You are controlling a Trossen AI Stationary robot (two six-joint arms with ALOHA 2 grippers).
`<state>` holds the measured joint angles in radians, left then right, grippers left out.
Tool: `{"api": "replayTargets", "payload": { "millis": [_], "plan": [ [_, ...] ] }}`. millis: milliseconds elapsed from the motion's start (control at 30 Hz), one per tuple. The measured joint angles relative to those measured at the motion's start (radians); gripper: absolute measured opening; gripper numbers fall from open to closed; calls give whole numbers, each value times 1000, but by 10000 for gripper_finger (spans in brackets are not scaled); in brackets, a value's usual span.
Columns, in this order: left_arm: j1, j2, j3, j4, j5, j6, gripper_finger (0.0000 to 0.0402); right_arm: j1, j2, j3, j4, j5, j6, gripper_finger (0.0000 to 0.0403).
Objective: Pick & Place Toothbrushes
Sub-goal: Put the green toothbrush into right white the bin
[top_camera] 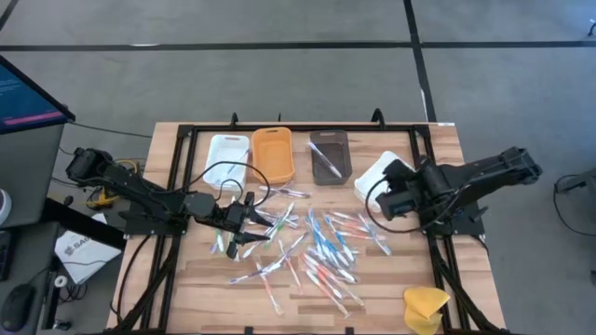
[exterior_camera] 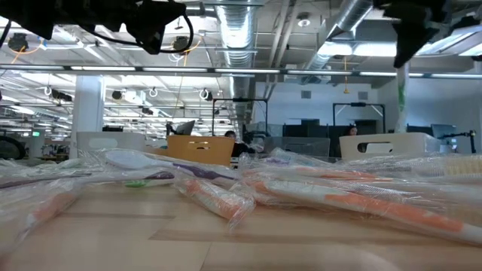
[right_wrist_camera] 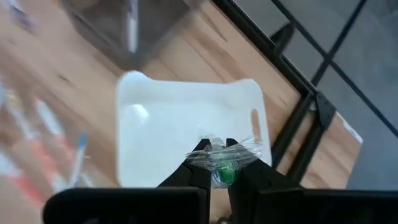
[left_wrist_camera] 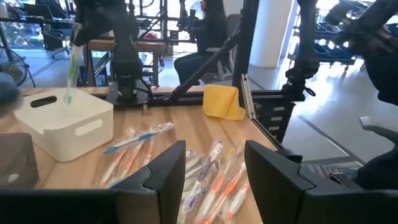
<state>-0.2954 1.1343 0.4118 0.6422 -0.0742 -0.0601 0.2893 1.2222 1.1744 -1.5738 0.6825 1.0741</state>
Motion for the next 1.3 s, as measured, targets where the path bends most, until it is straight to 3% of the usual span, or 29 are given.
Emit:
{"api": "replayTargets", "payload": {
  "millis": [333,600,933,1300],
  "plan": [
    [0,0,0,1,-13,2,158,-71,60,-105,3,131,-6,19],
    [0,0,0,2,-12,2,158,-196,170,-107,34,183,-137,19],
    [0,0,0,-5,-12,1,158,-331,258,-107,263,240,-414,19],
    [0,0,0,-14,-11,0,158,-439,250,-107,516,257,-669,19]
  ]
}}
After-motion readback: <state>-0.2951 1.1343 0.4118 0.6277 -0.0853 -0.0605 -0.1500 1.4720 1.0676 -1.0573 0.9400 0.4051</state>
